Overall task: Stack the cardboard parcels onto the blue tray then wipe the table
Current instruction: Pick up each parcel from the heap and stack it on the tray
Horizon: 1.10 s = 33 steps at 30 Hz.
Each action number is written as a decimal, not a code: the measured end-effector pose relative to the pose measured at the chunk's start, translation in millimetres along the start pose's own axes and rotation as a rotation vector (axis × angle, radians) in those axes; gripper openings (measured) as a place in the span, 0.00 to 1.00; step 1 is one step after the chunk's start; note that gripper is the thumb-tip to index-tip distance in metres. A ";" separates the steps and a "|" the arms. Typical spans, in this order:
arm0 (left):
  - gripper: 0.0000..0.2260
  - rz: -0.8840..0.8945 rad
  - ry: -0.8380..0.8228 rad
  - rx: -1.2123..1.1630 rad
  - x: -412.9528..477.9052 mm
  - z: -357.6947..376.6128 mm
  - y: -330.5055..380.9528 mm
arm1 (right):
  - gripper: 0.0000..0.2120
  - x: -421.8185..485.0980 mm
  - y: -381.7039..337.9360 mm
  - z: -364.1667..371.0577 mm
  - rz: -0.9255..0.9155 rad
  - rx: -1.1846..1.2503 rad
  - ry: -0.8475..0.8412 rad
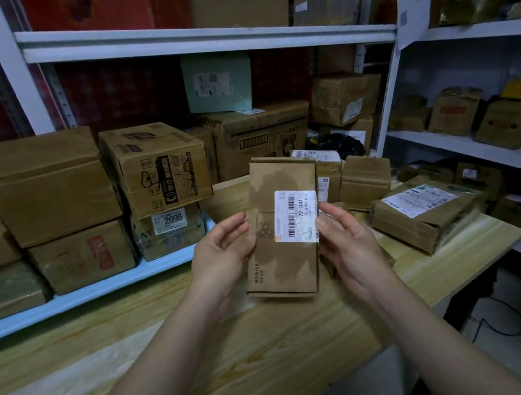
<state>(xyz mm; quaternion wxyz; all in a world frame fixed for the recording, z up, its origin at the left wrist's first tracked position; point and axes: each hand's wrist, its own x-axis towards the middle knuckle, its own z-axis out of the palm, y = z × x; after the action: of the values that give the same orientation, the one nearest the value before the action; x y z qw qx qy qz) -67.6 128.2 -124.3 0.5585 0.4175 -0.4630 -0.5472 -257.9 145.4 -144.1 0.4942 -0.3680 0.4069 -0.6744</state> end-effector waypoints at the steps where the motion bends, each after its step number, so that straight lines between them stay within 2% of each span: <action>1: 0.18 0.000 -0.001 -0.003 -0.2 -0.3 0.4 | 0.17 -0.2 0.3 0.5 -0.006 -0.008 0.002; 3: 0.18 0.000 0.004 -0.007 -0.7 -0.6 1.6 | 0.16 0.7 2.5 1.1 -0.009 -0.008 0.010; 7: 0.18 -0.011 0.007 -0.022 -4.9 -0.4 5.9 | 0.06 2.4 6.7 2.6 -0.004 0.005 0.044; 9: 0.19 -0.013 -0.010 -0.032 -8.1 0.4 9.4 | 0.05 2.9 8.6 3.0 -0.009 -0.021 0.049; 13: 0.23 0.021 -0.035 -0.027 -11.4 6.7 16.2 | 0.09 1.5 11.3 7.9 0.029 -0.035 0.002; 17: 0.23 0.037 -0.107 -0.010 -13.5 16.9 16.7 | 0.29 -3.8 12.1 19.2 0.098 0.052 -0.117; 18: 0.22 0.034 -0.138 -0.006 -14.6 19.9 16.3 | 0.30 -5.4 11.8 21.1 0.111 0.063 -0.137; 23: 0.16 0.033 -0.219 0.058 -18.3 27.9 14.8 | 0.25 -7.5 10.3 22.6 0.193 0.160 -0.145; 26: 0.16 0.067 -0.082 0.199 -15.7 20.9 14.5 | 0.22 -4.2 5.6 18.9 0.265 0.171 -0.080; 28: 0.18 0.030 0.014 0.290 -14.4 12.9 15.6 | 0.21 -1.7 5.4 14.1 0.259 0.143 -0.058; 31: 0.21 -0.072 -0.002 0.211 -15.1 3.4 17.5 | 0.21 -0.9 8.8 12.3 0.226 0.160 -0.038; 33: 0.19 -0.108 -0.032 0.193 -18.7 2.1 19.7 | 0.21 -0.9 10.7 13.9 0.183 0.193 -0.047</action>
<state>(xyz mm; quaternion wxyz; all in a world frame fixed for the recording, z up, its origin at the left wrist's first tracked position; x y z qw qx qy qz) -64.7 147.9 -105.8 0.4781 0.4847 -0.4993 -0.5359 -241.3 141.8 -148.4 0.5963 -0.2957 0.3602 -0.6537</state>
